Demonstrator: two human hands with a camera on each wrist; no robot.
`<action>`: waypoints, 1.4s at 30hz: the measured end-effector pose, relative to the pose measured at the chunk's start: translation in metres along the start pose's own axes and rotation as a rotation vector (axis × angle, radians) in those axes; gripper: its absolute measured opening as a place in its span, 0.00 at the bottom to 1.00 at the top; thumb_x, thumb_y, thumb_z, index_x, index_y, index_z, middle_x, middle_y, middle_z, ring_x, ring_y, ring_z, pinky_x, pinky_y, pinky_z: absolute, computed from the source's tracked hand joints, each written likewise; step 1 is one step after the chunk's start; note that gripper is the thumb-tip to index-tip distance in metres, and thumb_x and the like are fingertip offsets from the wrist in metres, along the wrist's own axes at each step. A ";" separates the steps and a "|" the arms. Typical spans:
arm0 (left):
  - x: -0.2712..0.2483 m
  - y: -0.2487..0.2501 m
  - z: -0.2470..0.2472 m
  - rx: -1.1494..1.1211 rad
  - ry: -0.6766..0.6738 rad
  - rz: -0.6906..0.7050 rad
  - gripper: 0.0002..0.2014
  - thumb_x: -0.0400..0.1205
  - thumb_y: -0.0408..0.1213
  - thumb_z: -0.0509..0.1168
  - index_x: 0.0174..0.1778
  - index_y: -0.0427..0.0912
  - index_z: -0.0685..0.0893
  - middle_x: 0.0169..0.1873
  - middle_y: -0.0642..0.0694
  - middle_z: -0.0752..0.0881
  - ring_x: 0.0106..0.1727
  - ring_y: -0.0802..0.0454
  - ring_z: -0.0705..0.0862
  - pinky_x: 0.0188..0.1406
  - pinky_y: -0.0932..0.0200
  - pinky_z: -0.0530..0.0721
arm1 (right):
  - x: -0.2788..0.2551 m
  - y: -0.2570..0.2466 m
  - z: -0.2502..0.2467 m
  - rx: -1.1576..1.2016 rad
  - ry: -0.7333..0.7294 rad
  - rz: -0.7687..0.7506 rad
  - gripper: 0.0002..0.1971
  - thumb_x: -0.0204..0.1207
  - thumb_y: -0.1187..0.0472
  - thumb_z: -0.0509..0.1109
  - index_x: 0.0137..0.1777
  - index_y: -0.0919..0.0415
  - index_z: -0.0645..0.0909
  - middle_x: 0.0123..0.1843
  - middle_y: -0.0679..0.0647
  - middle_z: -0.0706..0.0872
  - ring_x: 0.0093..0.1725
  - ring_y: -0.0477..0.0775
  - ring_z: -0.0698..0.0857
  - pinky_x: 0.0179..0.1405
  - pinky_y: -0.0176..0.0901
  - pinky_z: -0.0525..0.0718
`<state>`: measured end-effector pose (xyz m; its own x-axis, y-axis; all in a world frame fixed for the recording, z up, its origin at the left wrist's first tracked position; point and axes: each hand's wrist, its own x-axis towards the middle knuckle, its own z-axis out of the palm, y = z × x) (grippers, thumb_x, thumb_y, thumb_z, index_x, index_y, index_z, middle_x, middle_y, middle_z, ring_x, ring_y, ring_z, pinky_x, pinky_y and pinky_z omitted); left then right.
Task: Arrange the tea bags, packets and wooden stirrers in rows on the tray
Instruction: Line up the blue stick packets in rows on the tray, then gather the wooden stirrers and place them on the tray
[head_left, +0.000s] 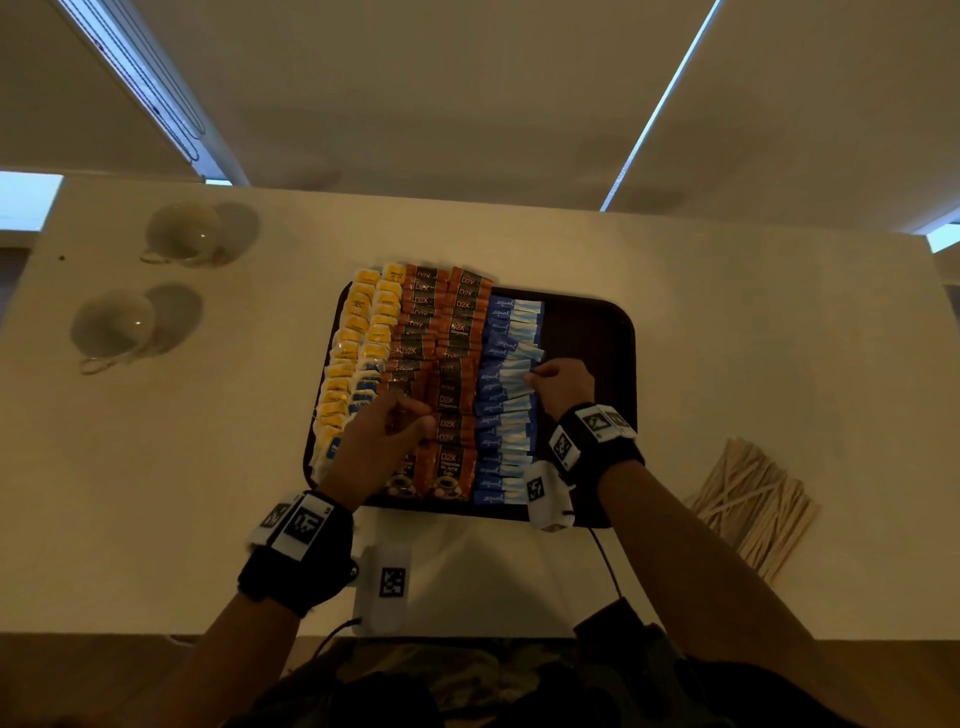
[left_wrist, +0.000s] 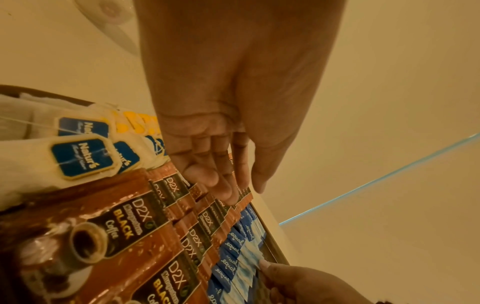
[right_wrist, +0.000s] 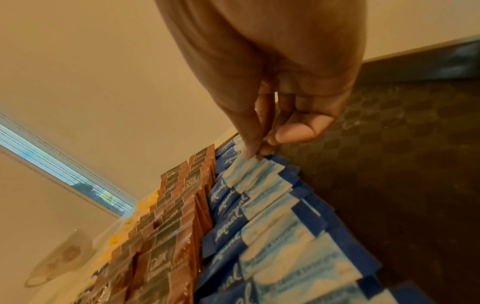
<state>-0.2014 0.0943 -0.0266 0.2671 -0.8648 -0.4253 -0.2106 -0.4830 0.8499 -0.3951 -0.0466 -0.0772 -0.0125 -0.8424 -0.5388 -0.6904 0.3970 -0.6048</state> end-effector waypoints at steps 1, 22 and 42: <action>-0.001 0.000 0.000 -0.014 -0.001 -0.002 0.06 0.79 0.35 0.68 0.49 0.38 0.82 0.41 0.48 0.86 0.32 0.60 0.83 0.26 0.71 0.78 | -0.001 0.000 0.002 0.024 0.012 0.006 0.11 0.75 0.58 0.73 0.53 0.64 0.85 0.54 0.60 0.87 0.53 0.59 0.85 0.56 0.55 0.86; -0.021 -0.004 0.014 0.118 -0.027 0.049 0.02 0.79 0.37 0.68 0.45 0.48 0.84 0.39 0.43 0.87 0.36 0.44 0.83 0.35 0.49 0.81 | -0.087 0.183 -0.139 0.067 0.487 0.670 0.41 0.80 0.43 0.62 0.82 0.65 0.47 0.83 0.64 0.48 0.82 0.65 0.49 0.77 0.61 0.55; -0.054 -0.007 0.052 0.165 0.061 -0.131 0.09 0.82 0.29 0.63 0.55 0.29 0.79 0.36 0.32 0.82 0.28 0.41 0.75 0.09 0.65 0.73 | -0.058 0.235 -0.171 0.192 0.259 0.554 0.33 0.81 0.53 0.65 0.79 0.72 0.60 0.79 0.67 0.65 0.77 0.66 0.66 0.74 0.57 0.69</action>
<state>-0.2637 0.1367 -0.0258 0.3579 -0.7858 -0.5044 -0.3201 -0.6107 0.7243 -0.6800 0.0336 -0.0880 -0.5213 -0.5450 -0.6568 -0.3901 0.8366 -0.3846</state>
